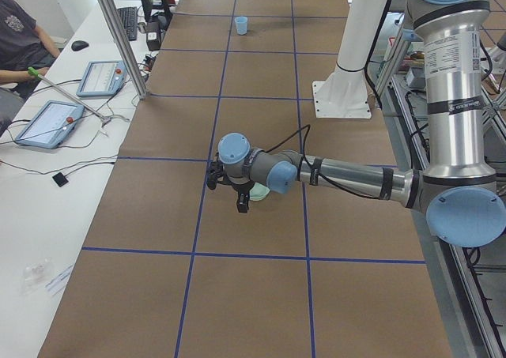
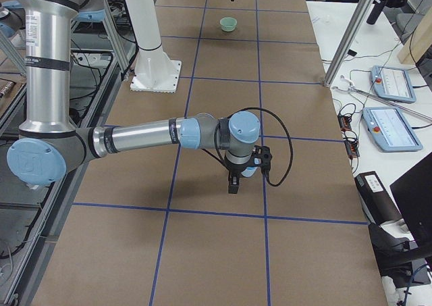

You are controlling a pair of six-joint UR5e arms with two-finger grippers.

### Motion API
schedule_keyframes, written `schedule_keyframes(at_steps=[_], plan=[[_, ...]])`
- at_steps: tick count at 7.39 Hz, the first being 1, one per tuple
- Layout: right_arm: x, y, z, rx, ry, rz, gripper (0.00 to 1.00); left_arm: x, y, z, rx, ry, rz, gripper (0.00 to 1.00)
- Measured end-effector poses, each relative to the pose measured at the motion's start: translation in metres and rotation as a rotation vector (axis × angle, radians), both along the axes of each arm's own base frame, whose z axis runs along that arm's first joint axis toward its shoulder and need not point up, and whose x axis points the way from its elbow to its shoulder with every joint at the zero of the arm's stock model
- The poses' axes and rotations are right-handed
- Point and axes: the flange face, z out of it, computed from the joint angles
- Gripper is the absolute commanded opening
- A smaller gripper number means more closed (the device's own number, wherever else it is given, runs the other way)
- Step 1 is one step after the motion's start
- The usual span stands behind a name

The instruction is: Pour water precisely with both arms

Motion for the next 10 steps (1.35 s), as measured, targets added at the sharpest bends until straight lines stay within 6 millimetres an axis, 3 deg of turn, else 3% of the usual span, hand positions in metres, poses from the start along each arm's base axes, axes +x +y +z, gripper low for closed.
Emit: schedule_keyframes(at_steps=[2,5,6,7,8,9,10], plan=[[-0.015,-0.002,0.001,0.006,-0.004,-0.033,1.00,0.042,0.000,0.002,0.007,-0.025,0.058,1.00],[-0.020,-0.003,-0.005,0.022,-0.038,-0.040,1.00,0.070,-0.010,0.024,-0.010,-0.037,0.092,0.99],[-0.020,-0.003,-0.005,0.026,-0.043,-0.039,1.00,0.082,-0.010,0.026,-0.015,-0.032,0.092,0.89],[-0.020,-0.004,-0.006,0.027,-0.045,-0.039,1.00,0.092,-0.008,0.027,-0.014,-0.021,0.089,0.70],[-0.020,-0.004,-0.007,0.029,-0.045,-0.039,1.00,0.100,-0.006,0.036,-0.003,-0.007,0.091,0.30],[-0.020,-0.004,-0.007,0.032,-0.045,-0.040,1.00,0.103,-0.006,0.045,0.005,0.002,0.091,0.00],[-0.020,-0.004,-0.008,0.034,-0.045,-0.040,1.00,0.105,-0.006,0.046,0.015,0.010,0.091,0.00]])
